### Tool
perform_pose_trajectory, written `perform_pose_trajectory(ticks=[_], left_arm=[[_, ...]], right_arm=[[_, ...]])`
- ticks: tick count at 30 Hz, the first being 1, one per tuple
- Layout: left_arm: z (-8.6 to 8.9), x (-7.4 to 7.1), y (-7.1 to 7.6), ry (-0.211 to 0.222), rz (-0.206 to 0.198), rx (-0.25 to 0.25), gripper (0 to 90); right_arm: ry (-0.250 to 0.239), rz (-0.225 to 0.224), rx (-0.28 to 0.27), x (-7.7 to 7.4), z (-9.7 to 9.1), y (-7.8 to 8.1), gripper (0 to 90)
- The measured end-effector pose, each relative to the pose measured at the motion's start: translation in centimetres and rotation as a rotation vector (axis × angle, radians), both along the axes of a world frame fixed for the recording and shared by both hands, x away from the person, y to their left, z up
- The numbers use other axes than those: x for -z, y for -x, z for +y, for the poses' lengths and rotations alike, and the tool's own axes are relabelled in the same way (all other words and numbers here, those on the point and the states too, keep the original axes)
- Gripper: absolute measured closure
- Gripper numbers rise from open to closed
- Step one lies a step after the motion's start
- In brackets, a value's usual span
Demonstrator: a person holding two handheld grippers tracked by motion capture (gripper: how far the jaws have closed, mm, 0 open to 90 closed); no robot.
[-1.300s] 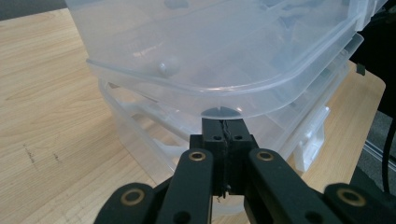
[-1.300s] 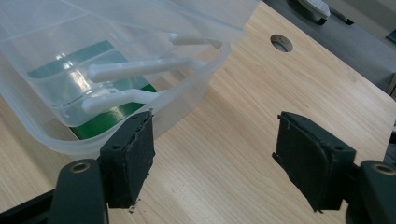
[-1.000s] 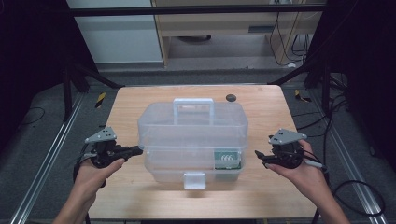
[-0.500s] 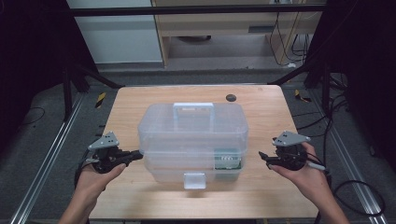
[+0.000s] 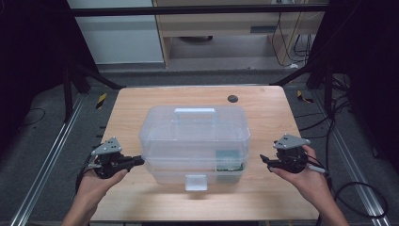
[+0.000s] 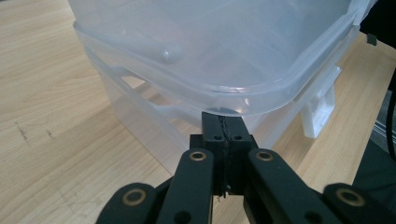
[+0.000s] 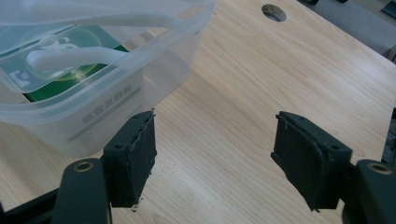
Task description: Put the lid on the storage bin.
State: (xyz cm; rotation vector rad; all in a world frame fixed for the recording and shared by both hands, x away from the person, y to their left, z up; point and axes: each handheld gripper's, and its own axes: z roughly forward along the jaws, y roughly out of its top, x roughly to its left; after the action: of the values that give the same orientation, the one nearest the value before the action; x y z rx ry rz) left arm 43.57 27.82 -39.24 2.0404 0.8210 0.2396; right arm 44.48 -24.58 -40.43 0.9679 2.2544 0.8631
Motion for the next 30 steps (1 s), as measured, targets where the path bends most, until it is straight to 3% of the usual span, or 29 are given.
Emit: perform_pose_trajectory(ticks=[5,19,22,30], left_arm=[[0.0,0.7,0.2,-0.028,0.004,0.010,90.0],[0.2,1.3,0.4,-0.047,0.014,0.023,90.0],[0.6,1.1,0.5,-0.114,-0.007,0.008,89.9],[3.4,0.9,-0.6,-0.146,-0.027,-0.090,85.6]], right_arm=[[0.000,0.005,0.000,0.3,0.0,0.0,29.6],[-0.002,0.015,-0.002,0.9,0.0,0.1,29.6],[-0.003,0.014,0.002,0.9,-0.1,0.1,29.6],[-0.001,0.017,0.027,1.3,-0.2,-0.6,29.6]])
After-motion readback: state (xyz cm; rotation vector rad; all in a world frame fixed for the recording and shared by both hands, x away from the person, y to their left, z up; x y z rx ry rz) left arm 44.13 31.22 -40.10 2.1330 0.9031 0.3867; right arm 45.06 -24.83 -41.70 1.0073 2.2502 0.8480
